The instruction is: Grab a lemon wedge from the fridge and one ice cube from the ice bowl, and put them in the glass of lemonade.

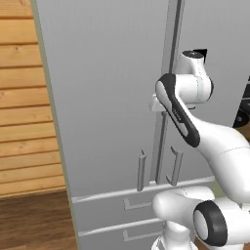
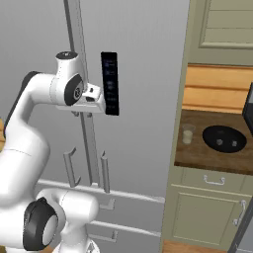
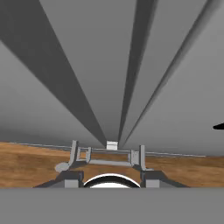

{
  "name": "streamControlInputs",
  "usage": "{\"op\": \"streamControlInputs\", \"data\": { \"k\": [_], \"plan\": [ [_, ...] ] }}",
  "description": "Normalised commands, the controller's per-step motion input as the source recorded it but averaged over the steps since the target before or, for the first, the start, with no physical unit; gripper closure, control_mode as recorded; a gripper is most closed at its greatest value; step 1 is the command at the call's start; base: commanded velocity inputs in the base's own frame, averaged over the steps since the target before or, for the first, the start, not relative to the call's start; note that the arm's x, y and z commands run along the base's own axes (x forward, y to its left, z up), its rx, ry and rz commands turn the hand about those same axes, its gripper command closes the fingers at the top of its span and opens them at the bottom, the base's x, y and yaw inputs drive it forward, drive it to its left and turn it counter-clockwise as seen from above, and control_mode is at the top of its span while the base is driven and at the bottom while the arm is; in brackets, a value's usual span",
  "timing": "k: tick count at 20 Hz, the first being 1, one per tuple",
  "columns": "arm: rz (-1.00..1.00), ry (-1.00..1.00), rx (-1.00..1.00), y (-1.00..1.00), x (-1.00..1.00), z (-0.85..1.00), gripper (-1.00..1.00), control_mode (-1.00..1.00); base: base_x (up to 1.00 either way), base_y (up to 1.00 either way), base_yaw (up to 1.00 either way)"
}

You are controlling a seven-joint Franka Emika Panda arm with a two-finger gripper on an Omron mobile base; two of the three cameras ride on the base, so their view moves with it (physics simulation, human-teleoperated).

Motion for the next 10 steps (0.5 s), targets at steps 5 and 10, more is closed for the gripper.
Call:
{"op": "streamControlInputs", "data": {
  "k": [5,10],
  "plan": [
    [-0.01,-0.01,0.00,-0.06,-0.32,-0.06,-1.00,-1.00,0.00,0.00,0.00],
    [0.00,-0.06,0.00,-0.01,-0.67,-0.28,-1.00,-1.00,0.00,0.00,0.00]
  ]
}}
